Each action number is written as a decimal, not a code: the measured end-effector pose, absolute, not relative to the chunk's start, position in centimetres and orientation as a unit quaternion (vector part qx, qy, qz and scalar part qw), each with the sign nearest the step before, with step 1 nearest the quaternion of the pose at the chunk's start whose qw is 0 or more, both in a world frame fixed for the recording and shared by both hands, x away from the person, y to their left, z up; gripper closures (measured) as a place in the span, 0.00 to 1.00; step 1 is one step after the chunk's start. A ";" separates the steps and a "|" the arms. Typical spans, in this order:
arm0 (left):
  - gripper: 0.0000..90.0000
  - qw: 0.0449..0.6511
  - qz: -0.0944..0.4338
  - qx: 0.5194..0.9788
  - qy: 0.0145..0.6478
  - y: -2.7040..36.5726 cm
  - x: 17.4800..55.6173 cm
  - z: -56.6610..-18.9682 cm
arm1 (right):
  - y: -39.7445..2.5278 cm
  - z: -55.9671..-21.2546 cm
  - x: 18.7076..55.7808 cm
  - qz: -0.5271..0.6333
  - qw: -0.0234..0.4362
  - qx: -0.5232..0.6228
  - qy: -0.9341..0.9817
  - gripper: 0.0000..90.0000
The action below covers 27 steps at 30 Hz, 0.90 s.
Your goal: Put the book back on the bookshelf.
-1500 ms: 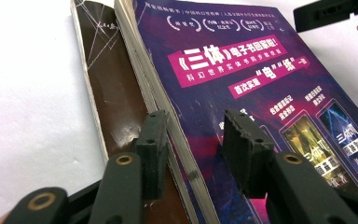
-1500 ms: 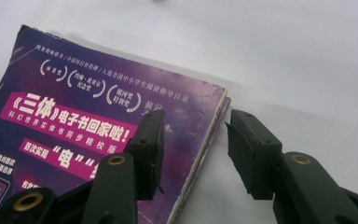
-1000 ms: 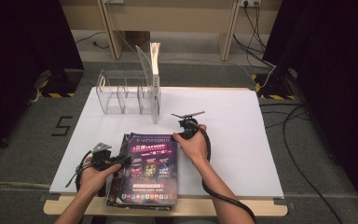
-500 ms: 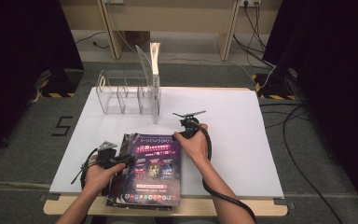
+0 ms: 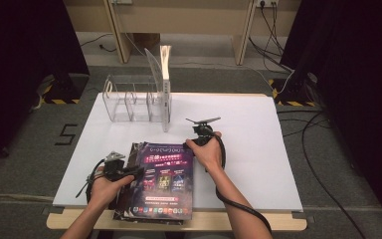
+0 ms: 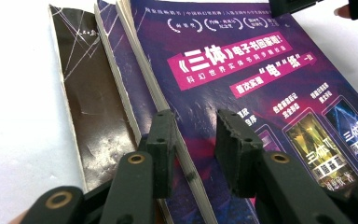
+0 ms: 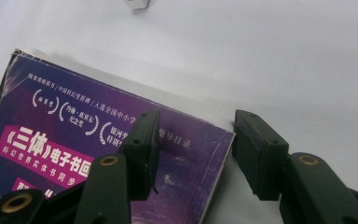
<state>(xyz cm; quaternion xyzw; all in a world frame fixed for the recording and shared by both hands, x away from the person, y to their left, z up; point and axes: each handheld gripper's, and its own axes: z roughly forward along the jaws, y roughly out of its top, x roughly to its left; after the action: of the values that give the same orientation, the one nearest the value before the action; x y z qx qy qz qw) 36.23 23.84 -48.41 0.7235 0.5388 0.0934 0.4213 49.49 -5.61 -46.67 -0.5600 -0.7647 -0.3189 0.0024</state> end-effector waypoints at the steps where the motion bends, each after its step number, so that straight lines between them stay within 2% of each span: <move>1: 0.74 0.422 0.094 0.723 0.539 23.8 36.2 -48.4 | -5.6 -46.7 49.5 -0.319 0.007 -0.563 -0.762 0.57; 7: 0.73 0.419 0.099 0.724 0.539 23.7 36.1 -48.5 | -6.0 -47.0 49.7 -0.331 0.027 -0.572 -0.750 0.58; 12: 0.72 0.414 0.105 0.726 0.539 23.6 36.0 -48.4 | -6.3 -46.2 49.4 -0.338 0.017 -0.576 -0.744 0.70; 16: 0.72 0.413 0.105 0.726 0.540 23.5 36.0 -48.4 | -6.5 -45.0 49.0 -0.350 0.012 -0.572 -0.741 0.74; 27: 0.73 0.413 0.109 0.724 0.542 23.5 35.9 -48.4 | -6.9 -43.7 48.2 -0.366 0.044 -0.566 -0.737 0.76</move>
<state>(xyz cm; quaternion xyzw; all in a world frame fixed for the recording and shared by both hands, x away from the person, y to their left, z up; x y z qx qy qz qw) 35.87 23.49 -48.41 0.7238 0.5421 0.1091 0.4128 48.25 -6.91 -43.67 -0.5663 -0.7371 -0.3662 0.0441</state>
